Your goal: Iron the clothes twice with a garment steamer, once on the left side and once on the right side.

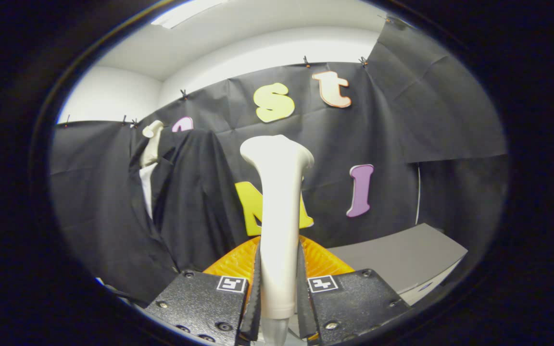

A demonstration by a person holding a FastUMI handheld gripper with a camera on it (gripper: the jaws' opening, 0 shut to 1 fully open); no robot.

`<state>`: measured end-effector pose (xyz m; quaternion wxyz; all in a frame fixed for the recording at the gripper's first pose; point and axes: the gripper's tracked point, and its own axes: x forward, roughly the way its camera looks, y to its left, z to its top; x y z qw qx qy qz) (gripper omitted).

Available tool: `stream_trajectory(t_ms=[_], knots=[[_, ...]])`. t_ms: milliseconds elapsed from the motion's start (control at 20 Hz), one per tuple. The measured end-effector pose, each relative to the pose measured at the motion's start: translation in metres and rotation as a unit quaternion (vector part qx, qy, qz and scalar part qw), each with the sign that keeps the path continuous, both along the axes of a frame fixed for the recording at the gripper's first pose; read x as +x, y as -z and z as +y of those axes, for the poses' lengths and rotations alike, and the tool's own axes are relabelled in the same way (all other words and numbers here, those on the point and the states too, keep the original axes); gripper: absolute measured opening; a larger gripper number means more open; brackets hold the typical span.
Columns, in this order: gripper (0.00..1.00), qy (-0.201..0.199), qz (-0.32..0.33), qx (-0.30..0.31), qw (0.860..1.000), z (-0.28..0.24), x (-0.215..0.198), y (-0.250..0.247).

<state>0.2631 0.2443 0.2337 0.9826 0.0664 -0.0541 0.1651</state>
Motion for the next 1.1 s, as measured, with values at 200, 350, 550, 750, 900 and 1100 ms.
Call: stream_trajectory(t_ms=[200,350,550,750,900,1100], knots=[[0.33,-0.01,-0.041,-0.005,0.999,0.052,-0.022,-0.035],[0.33,-0.012,-0.065,-0.016,0.998,0.087,-0.029,-0.053],[0.33,0.002,-0.088,-0.049,0.995,0.129,-0.029,-0.062],[0.33,0.0,-0.088,-0.073,0.993,0.167,-0.023,-0.053],[0.33,0.004,-0.084,-0.091,0.992,0.187,-0.02,-0.045],[0.33,0.008,-0.072,-0.11,0.991,0.202,-0.015,-0.033]])
